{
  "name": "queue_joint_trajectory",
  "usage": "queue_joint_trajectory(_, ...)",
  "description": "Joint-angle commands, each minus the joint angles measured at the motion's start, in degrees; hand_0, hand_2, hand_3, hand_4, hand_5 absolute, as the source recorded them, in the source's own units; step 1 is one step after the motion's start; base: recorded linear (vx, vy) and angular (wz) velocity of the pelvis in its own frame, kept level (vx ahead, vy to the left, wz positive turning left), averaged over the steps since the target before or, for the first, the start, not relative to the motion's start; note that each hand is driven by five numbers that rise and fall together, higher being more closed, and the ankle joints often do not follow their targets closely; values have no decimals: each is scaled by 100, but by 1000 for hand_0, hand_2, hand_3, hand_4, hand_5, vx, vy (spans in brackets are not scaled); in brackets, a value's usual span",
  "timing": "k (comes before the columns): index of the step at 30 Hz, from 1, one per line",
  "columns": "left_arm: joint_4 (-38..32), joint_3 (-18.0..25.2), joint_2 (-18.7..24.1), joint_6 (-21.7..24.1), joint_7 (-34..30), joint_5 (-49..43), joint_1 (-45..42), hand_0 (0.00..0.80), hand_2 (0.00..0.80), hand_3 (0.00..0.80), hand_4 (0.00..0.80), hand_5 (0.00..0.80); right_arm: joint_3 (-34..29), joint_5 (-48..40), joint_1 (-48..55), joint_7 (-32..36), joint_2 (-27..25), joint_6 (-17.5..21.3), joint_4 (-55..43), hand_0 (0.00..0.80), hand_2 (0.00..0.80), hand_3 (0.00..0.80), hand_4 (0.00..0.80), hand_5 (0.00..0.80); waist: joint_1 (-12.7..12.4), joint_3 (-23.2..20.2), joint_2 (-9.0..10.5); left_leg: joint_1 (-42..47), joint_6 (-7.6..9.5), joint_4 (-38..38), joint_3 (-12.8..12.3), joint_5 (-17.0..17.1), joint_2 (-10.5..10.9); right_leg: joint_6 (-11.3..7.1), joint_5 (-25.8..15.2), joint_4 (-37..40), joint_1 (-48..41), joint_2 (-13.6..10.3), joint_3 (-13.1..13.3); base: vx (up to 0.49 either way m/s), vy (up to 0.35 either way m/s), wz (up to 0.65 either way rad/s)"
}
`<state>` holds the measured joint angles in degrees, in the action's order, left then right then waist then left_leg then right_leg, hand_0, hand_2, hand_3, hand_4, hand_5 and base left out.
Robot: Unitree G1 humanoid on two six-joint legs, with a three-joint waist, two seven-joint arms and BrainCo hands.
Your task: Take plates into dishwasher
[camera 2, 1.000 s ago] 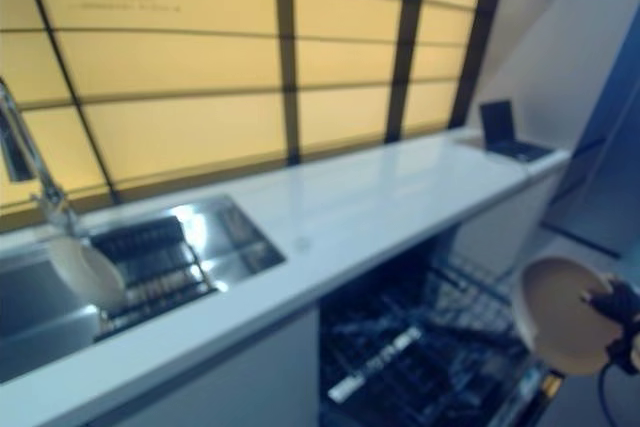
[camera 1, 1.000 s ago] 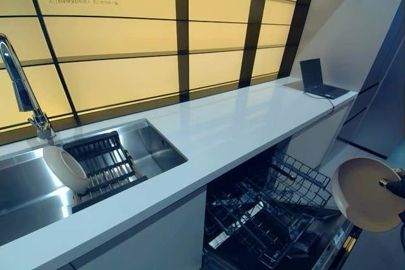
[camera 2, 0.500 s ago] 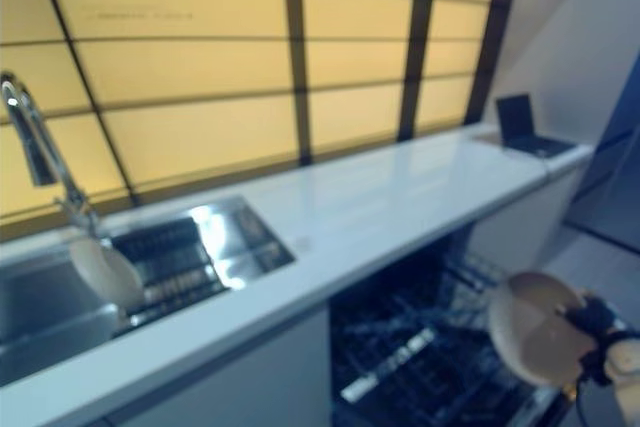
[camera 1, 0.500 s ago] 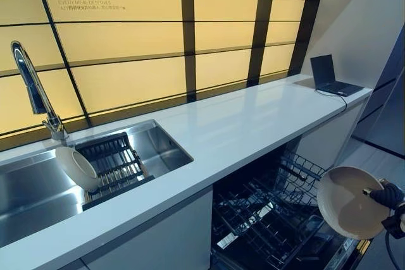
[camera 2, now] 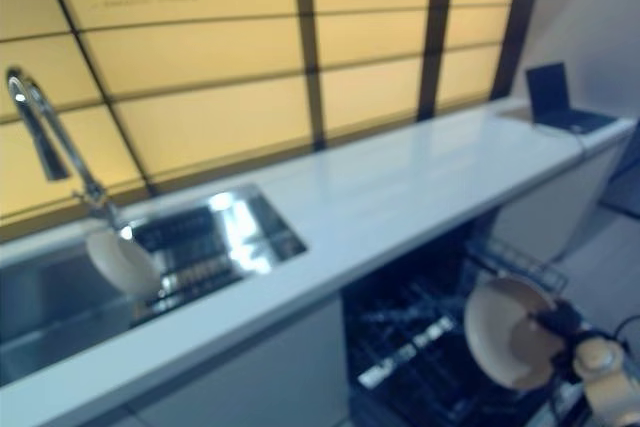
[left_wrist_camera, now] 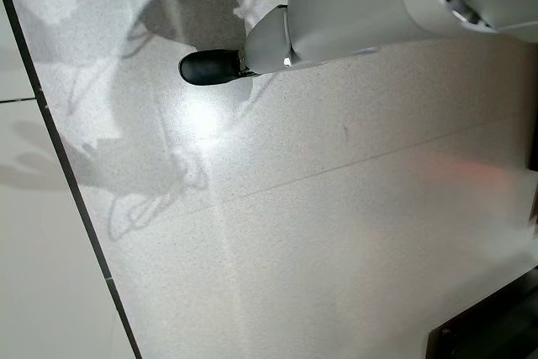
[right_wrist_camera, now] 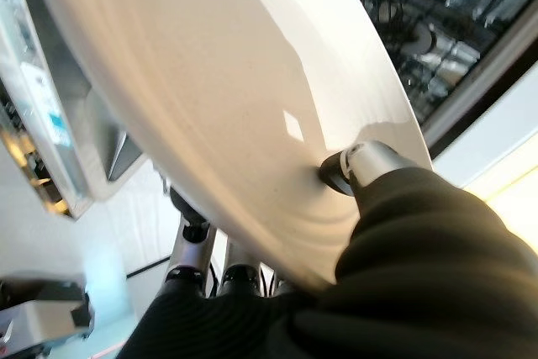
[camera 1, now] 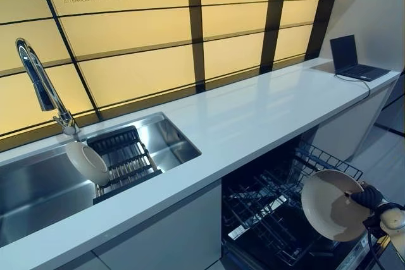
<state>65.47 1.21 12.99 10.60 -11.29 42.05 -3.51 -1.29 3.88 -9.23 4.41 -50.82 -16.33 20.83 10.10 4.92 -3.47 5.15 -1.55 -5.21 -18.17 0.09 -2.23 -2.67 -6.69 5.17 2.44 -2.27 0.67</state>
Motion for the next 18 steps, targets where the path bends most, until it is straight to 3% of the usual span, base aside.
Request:
queue_joint_trajectory(1, -81, -81, 230, 232, -59, 180, 218, 0, 0, 0, 0, 0, 107, 71, -795, -170, 240, 53, -102, 800, 800, 800, 800, 800, -123, 21, 404, 79, 112, 21, 422, -213, 15, -420, -97, -17, 36, -278, 65, 12, -7, 7)
queue_joint_trajectory(12, -194, -275, 152, 281, 39, 362, 356, 0, 0, 0, 0, 0, 549, 92, -1109, -316, 608, -87, 40, 800, 800, 800, 800, 800, -187, 148, 362, 18, 84, 21, 476, -169, -13, -396, -75, -17, 54, -312, 45, -2, -5, 3)
queue_joint_trajectory(18, -257, -336, 134, 321, 67, 441, 362, 0, 0, 0, 0, 0, 725, 138, -1107, -405, 851, -33, 198, 800, 800, 800, 800, 800, -227, 260, 242, -37, 62, 21, 533, -135, -3, -378, -68, -17, 83, -349, 29, -23, 0, 0)
